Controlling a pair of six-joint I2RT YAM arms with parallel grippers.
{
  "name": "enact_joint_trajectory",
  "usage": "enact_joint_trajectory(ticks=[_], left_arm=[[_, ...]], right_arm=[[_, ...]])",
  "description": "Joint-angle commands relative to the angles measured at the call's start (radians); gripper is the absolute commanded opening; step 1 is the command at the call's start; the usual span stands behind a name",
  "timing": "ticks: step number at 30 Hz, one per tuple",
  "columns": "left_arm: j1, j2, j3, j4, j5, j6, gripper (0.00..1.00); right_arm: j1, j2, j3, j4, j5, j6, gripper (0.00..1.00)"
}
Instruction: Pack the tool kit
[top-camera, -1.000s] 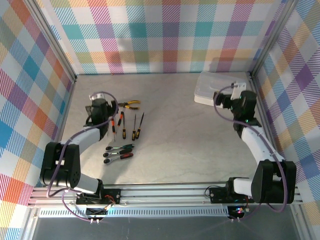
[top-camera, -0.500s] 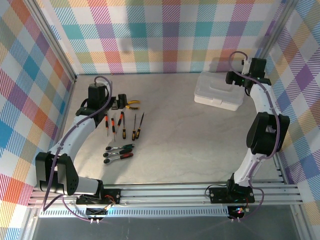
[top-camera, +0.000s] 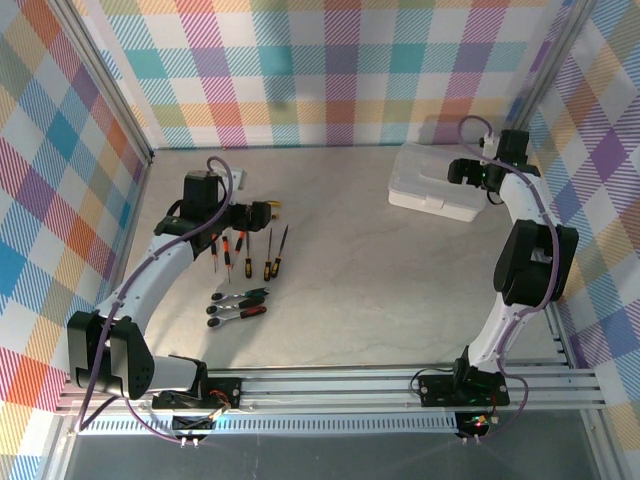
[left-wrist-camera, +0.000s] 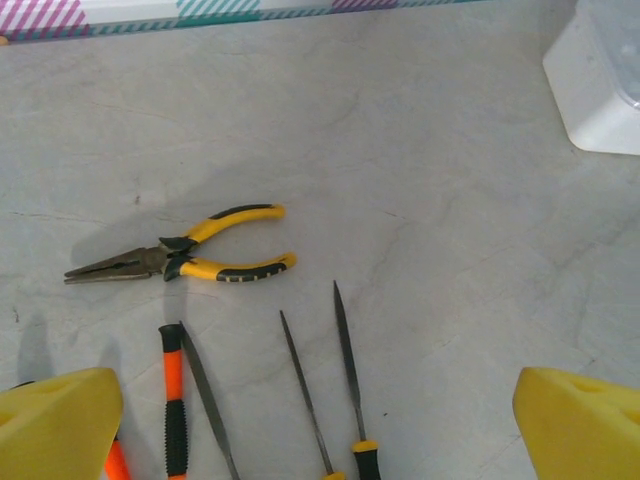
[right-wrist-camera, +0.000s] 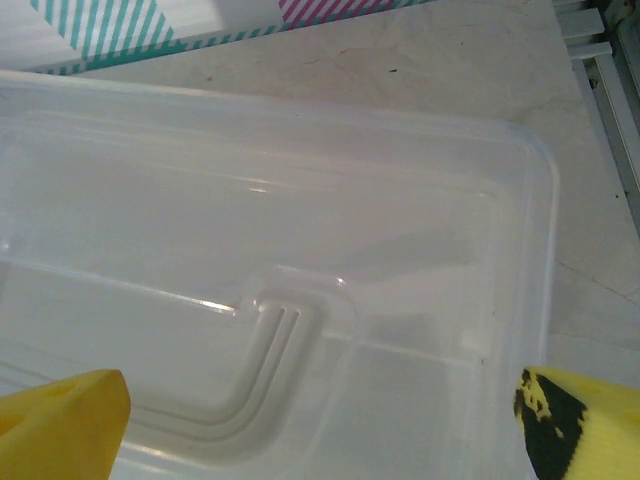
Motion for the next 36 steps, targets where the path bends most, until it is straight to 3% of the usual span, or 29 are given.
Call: enact_joint_trajectory(ticks=[1,16,22,30,36], left_arm=[[-0.021,0.013,-0.011,-0.012,0.028,0.01,1.0],[-0.056,0.053,-0.019,0.007,0.041,-0.007,1.0],[-0.076,0.076,-0.01,0.009,0.051,-0.006,1.0],[-0.109,0.071,-0.01,0.002,0.054,-0.007,1.0],[-0.136,0.042,-0.043,0.01,0.064,-0.023,1.0]], right_arm=[[0.007,-0.03,-0.078,-0.033,-0.049,0.057,0.99],[0.223,-0.357,-0.428,-0.022,-0.021,0.205,0.99],[0.223,-0.45,-0.365,-0.088,0.082,0.128,0.99],[0.171,-0.131,-0.001,-0.041,0.001,-0.033,0.99],[0.136,0.169,0.362,-0.128,-0.083,-0.108,0.99]])
